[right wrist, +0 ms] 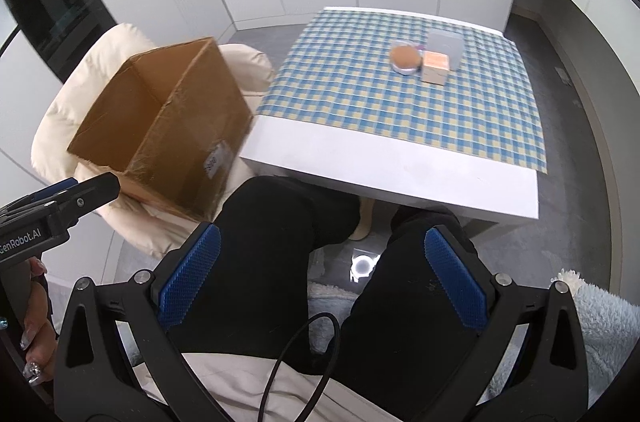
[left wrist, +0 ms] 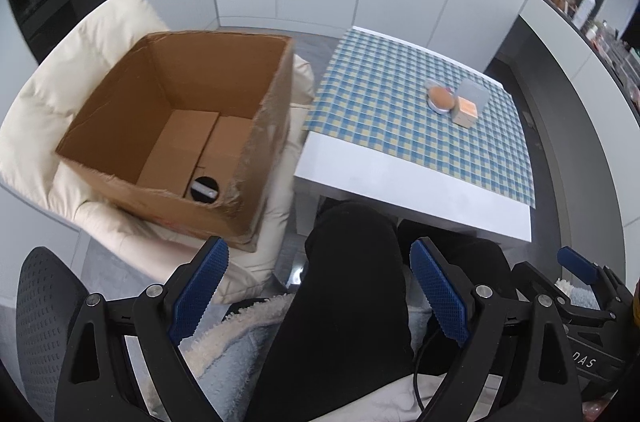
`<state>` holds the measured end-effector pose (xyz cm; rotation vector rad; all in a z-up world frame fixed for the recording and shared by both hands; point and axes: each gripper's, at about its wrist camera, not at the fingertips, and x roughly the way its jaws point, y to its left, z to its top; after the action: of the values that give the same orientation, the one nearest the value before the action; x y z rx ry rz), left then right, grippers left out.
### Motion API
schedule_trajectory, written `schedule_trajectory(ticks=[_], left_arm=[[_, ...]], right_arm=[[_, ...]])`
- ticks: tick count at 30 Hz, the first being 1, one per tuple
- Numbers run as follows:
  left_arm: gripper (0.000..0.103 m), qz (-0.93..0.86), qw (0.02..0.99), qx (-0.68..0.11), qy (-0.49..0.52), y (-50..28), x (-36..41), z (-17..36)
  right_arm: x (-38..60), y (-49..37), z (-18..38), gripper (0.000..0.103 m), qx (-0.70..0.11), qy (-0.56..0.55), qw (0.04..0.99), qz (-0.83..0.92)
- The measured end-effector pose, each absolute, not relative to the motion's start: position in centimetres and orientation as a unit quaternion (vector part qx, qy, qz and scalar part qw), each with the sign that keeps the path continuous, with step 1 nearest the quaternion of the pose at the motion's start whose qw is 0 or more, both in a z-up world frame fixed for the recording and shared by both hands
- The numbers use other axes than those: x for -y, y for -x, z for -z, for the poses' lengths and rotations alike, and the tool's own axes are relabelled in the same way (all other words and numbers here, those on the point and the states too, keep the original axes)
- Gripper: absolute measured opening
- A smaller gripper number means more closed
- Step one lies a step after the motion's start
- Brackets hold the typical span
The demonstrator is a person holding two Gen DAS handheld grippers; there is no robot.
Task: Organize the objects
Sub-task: 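Move both open tools over the checkered table toward the sponges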
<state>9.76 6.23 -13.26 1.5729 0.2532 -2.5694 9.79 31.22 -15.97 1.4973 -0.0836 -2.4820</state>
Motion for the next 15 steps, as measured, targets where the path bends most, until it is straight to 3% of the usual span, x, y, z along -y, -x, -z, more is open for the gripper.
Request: schedule_trajectory(ticks=[15], left_arm=[[0.093, 0.846, 0.017, -0.060, -0.529, -7.4, -10.2, 14.1]], right_arm=[[-37.5, -10.0, 17.1, 0.103, 0.065, -0.521, 0.049, 0.849]])
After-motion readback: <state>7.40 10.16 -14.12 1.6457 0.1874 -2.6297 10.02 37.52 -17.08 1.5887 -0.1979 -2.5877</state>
